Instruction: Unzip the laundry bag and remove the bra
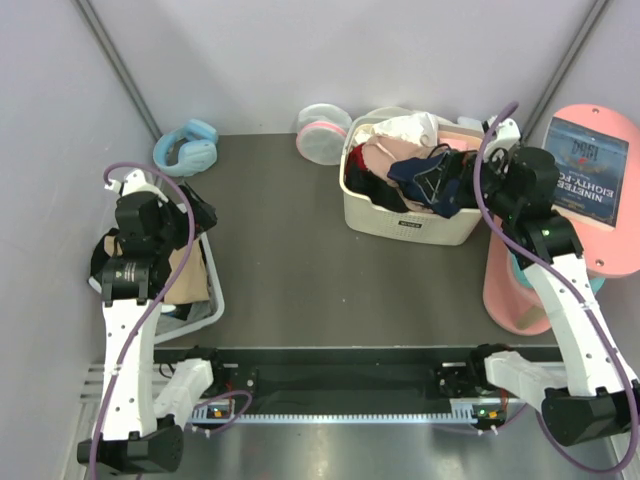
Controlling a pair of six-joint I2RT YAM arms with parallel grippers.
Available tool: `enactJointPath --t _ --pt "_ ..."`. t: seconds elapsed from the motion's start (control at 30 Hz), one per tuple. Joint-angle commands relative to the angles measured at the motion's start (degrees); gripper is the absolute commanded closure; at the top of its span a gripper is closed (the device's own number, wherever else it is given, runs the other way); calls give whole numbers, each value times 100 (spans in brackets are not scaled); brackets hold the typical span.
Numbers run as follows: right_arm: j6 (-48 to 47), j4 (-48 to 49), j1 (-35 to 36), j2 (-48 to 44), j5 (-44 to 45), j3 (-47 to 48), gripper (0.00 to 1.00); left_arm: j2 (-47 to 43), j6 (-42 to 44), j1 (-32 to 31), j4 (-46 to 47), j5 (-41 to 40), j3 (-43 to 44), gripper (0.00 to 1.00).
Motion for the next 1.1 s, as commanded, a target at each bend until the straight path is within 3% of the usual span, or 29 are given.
enactJointPath --t 0.0,0.23,0.37,0.47,0.5,0.6,0.73,1.07 --pt "-92 256 42 223 -133 492 0 -14 102 22 154 -129 249 1" --pt "-312 204 77 662 -168 1116 0 117 269 22 277 -138 319 1" --pt "-321 221 165 1066 -238 1503 0 520 313 -65 706 317 276 1" --pt "-225 282 192 1321 -327 1758 0 1240 322 -757 918 -180 591 1" --pt "-216 300 209 1452 -292 1793 0 1669 383 -1334 971 -643 896 1" --pt "-207 230 288 1830 -353 2118 0 2547 357 -2040 1330 -745 1470 1" --pt "-102 405 482 2007 -388 2304 0 3692 524 -2280 2463 -325 1848 1" --pt "452 450 710 1130 -318 942 0 7214 -406 -2342 3581 -647 4806 1"
